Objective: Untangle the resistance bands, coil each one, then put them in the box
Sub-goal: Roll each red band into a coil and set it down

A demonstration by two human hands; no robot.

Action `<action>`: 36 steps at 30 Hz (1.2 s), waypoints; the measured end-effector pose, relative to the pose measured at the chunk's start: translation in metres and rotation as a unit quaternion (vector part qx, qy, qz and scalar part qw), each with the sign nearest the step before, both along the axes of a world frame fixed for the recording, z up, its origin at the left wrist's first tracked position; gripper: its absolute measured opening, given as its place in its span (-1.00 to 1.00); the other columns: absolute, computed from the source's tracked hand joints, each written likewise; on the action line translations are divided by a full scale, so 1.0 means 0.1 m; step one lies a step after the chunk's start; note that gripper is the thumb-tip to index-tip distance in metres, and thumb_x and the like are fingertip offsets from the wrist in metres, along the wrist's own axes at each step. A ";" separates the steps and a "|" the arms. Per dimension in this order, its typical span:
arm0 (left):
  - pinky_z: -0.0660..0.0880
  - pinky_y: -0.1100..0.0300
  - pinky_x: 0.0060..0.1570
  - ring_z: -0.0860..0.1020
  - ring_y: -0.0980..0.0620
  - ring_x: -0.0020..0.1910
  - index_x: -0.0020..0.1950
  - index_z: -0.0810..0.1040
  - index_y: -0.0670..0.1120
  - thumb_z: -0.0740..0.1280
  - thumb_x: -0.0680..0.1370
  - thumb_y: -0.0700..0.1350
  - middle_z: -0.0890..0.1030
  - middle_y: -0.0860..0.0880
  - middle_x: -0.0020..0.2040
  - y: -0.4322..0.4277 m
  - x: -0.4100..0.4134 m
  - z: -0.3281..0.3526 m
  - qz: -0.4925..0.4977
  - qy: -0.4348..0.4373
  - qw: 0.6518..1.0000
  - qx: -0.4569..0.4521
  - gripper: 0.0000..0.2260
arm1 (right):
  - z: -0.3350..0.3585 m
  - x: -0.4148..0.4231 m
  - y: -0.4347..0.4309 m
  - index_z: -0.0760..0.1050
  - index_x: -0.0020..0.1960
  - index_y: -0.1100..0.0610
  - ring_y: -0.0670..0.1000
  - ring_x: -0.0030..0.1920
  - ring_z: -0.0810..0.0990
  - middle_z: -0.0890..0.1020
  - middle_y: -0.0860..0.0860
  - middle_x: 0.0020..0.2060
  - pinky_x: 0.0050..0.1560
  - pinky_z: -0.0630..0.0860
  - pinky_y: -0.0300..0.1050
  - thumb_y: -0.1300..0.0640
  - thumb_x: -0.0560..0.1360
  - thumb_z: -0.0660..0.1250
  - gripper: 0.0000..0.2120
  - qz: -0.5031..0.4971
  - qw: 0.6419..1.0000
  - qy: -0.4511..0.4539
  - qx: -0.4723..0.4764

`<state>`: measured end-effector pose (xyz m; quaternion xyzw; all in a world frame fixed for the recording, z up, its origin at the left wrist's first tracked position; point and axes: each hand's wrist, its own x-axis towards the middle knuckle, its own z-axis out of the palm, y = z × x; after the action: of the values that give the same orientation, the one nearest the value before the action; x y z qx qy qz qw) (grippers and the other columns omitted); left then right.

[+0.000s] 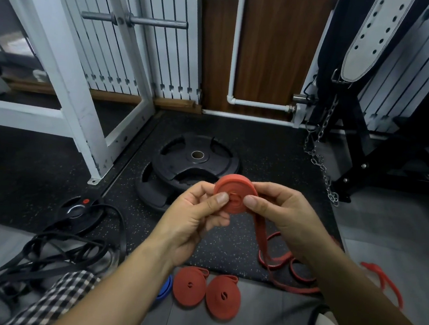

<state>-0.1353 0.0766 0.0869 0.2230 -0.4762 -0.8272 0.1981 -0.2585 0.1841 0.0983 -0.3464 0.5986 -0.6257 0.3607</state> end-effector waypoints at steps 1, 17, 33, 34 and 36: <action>0.52 0.35 -0.47 0.52 0.13 -0.49 -0.19 0.48 -0.16 0.35 0.30 -0.21 0.56 -0.04 -0.41 0.01 0.00 0.00 -0.009 0.002 1.000 0.010 -0.87 | 0.00 -0.01 0.00 0.61 -0.08 0.13 -0.15 -0.20 0.65 0.70 -0.04 -0.27 -0.18 0.51 -0.38 0.15 0.25 0.39 -0.76 -0.001 1.000 0.009 0.004; 0.40 0.35 -0.55 0.44 0.12 -0.58 -0.12 0.59 -0.15 0.35 0.37 -0.15 0.52 -0.07 -0.52 -0.08 0.02 0.03 -0.041 -0.092 0.985 -0.143 -0.87 | 0.03 -0.08 0.06 0.59 -0.16 -0.05 -0.10 -0.30 0.54 0.65 0.02 -0.31 -0.26 0.48 -0.30 0.21 0.39 0.43 -0.84 0.044 0.974 0.195 0.105; 0.43 0.33 -0.52 0.47 0.11 -0.53 -0.04 0.58 -0.12 0.36 0.32 -0.11 0.55 -0.05 -0.43 -0.05 0.00 0.03 -0.047 -0.062 0.987 -0.140 -0.75 | 0.01 -0.04 0.08 0.61 -0.15 0.05 -0.24 -0.35 0.54 0.64 -0.15 -0.40 -0.32 0.42 -0.42 0.16 0.35 0.42 -0.92 0.019 0.987 0.146 0.062; 0.42 0.31 -0.53 0.47 0.09 -0.53 -0.05 0.59 -0.10 0.38 0.30 -0.10 0.55 -0.06 -0.41 -0.05 0.01 0.03 -0.054 -0.068 0.981 -0.171 -0.76 | 0.01 -0.05 0.09 0.61 -0.14 0.06 -0.26 -0.36 0.55 0.63 -0.19 -0.41 -0.33 0.40 -0.46 0.19 0.37 0.42 -0.92 0.023 0.985 0.161 0.065; 0.39 0.32 -0.55 0.44 0.09 -0.56 -0.11 0.60 -0.12 0.39 0.29 -0.10 0.55 -0.06 -0.44 -0.04 0.00 0.02 -0.040 -0.079 0.977 -0.192 -0.79 | 0.00 -0.03 0.08 0.61 -0.14 0.07 -0.28 -0.35 0.56 0.63 -0.21 -0.40 -0.32 0.40 -0.48 0.21 0.39 0.41 -0.92 0.021 0.984 0.168 0.062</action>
<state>-0.1350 0.0728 0.0890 0.2267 -0.6486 -0.7075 0.1656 -0.2617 0.1921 0.0981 -0.4367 0.6806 -0.5126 0.2886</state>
